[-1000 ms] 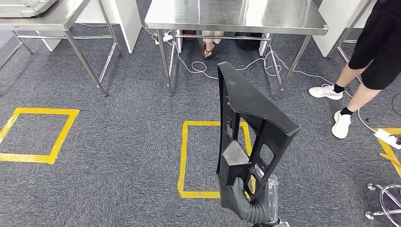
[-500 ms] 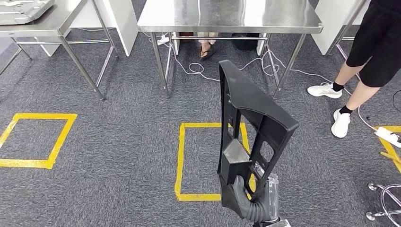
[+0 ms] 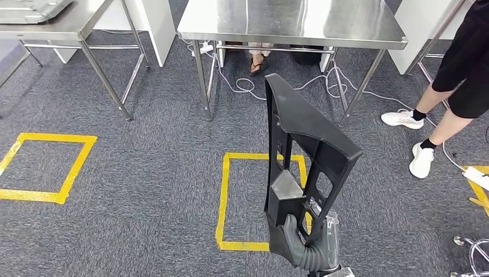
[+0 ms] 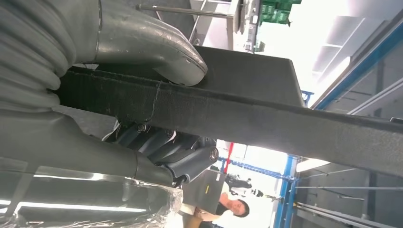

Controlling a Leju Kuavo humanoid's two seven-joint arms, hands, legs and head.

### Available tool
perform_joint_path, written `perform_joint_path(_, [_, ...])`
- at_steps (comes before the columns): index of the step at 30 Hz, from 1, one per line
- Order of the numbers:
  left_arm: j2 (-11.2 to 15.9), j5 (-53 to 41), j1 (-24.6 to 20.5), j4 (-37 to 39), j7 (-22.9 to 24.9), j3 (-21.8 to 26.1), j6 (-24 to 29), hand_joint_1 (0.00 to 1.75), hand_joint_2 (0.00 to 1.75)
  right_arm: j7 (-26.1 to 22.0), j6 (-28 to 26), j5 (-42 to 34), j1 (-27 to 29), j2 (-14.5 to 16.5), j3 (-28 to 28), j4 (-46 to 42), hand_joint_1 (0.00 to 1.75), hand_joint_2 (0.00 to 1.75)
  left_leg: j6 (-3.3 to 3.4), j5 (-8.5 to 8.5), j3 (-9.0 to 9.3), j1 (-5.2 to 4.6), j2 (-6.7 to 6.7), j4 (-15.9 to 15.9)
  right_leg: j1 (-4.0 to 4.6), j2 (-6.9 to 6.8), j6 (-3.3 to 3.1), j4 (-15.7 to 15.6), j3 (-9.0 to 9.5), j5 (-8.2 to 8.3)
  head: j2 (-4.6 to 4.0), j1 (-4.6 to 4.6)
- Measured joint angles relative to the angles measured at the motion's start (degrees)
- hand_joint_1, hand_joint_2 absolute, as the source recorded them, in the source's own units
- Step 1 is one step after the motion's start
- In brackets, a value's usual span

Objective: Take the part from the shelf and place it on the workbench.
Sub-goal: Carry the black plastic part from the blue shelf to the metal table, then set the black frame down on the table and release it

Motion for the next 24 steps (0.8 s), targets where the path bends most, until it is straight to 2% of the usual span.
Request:
perform_joint_path(1, [0.0,0.0,0.0,0.0,0.0,0.0,0.0,0.0,1.75,0.0,0.0,0.0,0.0,0.0,0.0,0.0,1.75,1.75,-0.38,-0.38,0.26,-0.13,-0.06,0.0,-0.07,0.06,-0.16,-2.8,1.27,1.11,0.0,0.05])
perform_joint_path(2, [0.0,0.0,0.0,0.0,0.0,0.0,0.1,0.0,1.75,0.0,0.0,0.0,0.1,0.0,0.0,0.1,1.75,1.75,-0.73,-0.69,0.39,-0.25,-0.07,0.1,-0.04,0.11,-0.62,-4.3,1.94,1.55,0.0,0.04])
perform_joint_path(4, [0.0,0.0,0.0,0.0,0.0,0.0,0.1,0.0,1.75,0.0,0.0,0.0,0.2,0.0,0.0,0.1,1.75,1.75,-1.32,-1.06,0.59,-0.16,0.0,0.0,0.11,0.18,-1.93,-4.6,2.28,1.39,0.0,-0.16])
perform_joint_path(6, [0.0,0.1,0.0,0.0,0.0,0.0,0.1,0.0,1.75,0.0,0.0,0.0,0.2,0.0,0.0,0.1,1.75,1.75,-1.91,-1.9,0.46,0.24,0.13,1.1,-0.05,0.24,-2.88,-4.8,2.8,1.17,0.0,-0.36])
perform_joint_path(7, [0.0,0.1,0.0,0.0,0.0,0.0,0.1,0.0,1.75,0.0,0.0,0.0,0.2,0.0,0.0,0.1,1.75,1.75,-2.2,-3.05,-0.45,0.38,0.2,3.3,-0.19,0.24,-3.34,-4.9,3.17,1.0,0.0,-0.48])
perform_joint_path(8, [0.0,0.2,0.0,0.0,0.0,0.0,0.1,0.0,1.75,0.0,0.0,0.0,0.1,0.0,0.0,0.1,1.75,1.75,-2.42,-4.61,-2.16,0.47,0.26,6.8,-0.19,0.23,-3.7,-4.9,3.51,0.76,0.0,-0.61])
perform_joint_path(10, [0.0,0.3,0.2,0.0,0.0,0.0,0.0,0.0,1.75,0.0,0.0,0.0,0.1,0.0,0.0,0.1,1.75,1.75,-2.69,-7.38,-6.97,0.49,0.31,14.8,0.0,0.2,-4.26,-4.9,4.06,0.23,0.0,-0.76])
perform_joint_path(11, [0.0,0.4,0.3,0.0,0.0,0.1,0.0,0.0,1.75,0.0,0.0,0.0,0.1,0.0,0.0,0.1,1.75,1.75,-2.71,-7.52,-8.81,0.49,0.32,17.2,0.09,0.23,-4.37,-4.9,4.37,-0.06,0.0,-0.78])
perform_joint_path(12, [0.0,0.4,0.4,0.0,0.0,0.1,-0.1,0.0,1.75,0.0,0.0,0.0,0.1,0.0,0.0,0.1,1.75,1.75,-2.64,-6.42,-9.65,0.49,0.33,17.4,0.13,0.3,-4.38,-4.9,4.79,-0.41,0.0,-0.8])
perform_joint_path(13, [0.0,0.5,0.4,0.0,0.0,0.1,-0.2,0.0,1.75,0.0,0.0,0.0,0.1,0.0,0.0,0.1,1.75,1.75,-2.46,-4.21,-9.23,0.48,0.36,15.2,0.14,0.37,-4.26,-4.9,5.36,-0.84,0.0,-0.8])
perform_joint_path(14, [0.1,0.5,0.4,0.0,0.0,0.1,-0.2,0.0,1.75,0.0,0.0,0.0,0.1,0.0,0.0,0.1,1.75,1.75,-2.22,-1.48,-7.9,0.48,0.44,11.3,0.14,0.43,-4.08,-4.9,6.0,-1.3,0.0,-0.82])
perform_joint_path(15, [0.1,0.5,0.4,0.0,0.0,0.1,-0.3,0.0,1.75,0.0,0.0,0.0,0.2,0.0,0.0,0.1,1.75,1.75,-1.99,0.52,-6.32,0.33,0.58,7.5,0.29,0.47,-3.82,-4.9,6.51,-1.8,0.0,-0.81])
perform_joint_path(16, [0.1,0.5,0.4,0.0,0.0,0.2,-0.3,0.0,1.75,0.0,-0.1,-0.1,0.2,0.0,0.0,0.1,1.75,1.75,-1.7,1.66,-4.94,0.16,0.69,4.5,0.49,0.47,-3.48,-5.0,6.81,-2.27,0.0,-0.82])
perform_joint_path(17, [0.1,0.6,0.4,0.0,0.0,0.3,-0.3,0.0,1.75,-0.1,-0.1,-0.2,0.3,0.0,0.0,0.1,1.75,1.75,-1.38,1.84,-4.12,-0.09,0.77,2.8,0.67,0.44,-3.11,-5.1,6.98,-2.64,0.0,-0.83])
perform_joint_path(19, [0.2,0.7,0.5,0.0,-0.1,0.4,-0.3,0.0,1.75,-0.2,-0.3,-0.4,0.5,-0.1,0.0,0.1,1.75,1.75,-0.55,1.17,-3.59,-0.46,0.72,1.9,0.9,0.36,-2.24,-5.1,7.67,-2.66,0.0,-0.93])
perform_joint_path(21, [0.2,0.8,0.7,0.0,0.0,0.5,-0.4,0.0,1.75,-0.3,-0.5,-0.6,0.7,-0.2,0.0,0.1,1.75,1.75,0.36,1.11,-2.77,-0.38,0.63,1.3,0.92,0.27,-1.76,-4.2,8.05,-3.07,0.0,-1.01])
perform_joint_path(22, [0.2,0.8,0.8,0.0,0.0,0.6,-0.4,0.0,1.75,-0.3,-0.6,-0.6,0.7,-0.3,0.1,0.1,1.75,1.75,0.72,1.06,-2.28,-0.3,0.6,1.1,0.94,0.26,-1.85,-2.6,7.24,-3.83,0.0,-0.96])
perform_joint_path(24, [0.2,0.8,0.8,0.0,0.0,0.7,-0.6,0.0,1.75,-0.4,-0.8,-0.7,0.7,-0.4,0.1,0.1,1.75,1.75,1.2,0.76,-1.82,-0.26,0.48,1.0,0.9,0.24,-2.23,4.1,3.14,-6.19,0.0,-0.8])
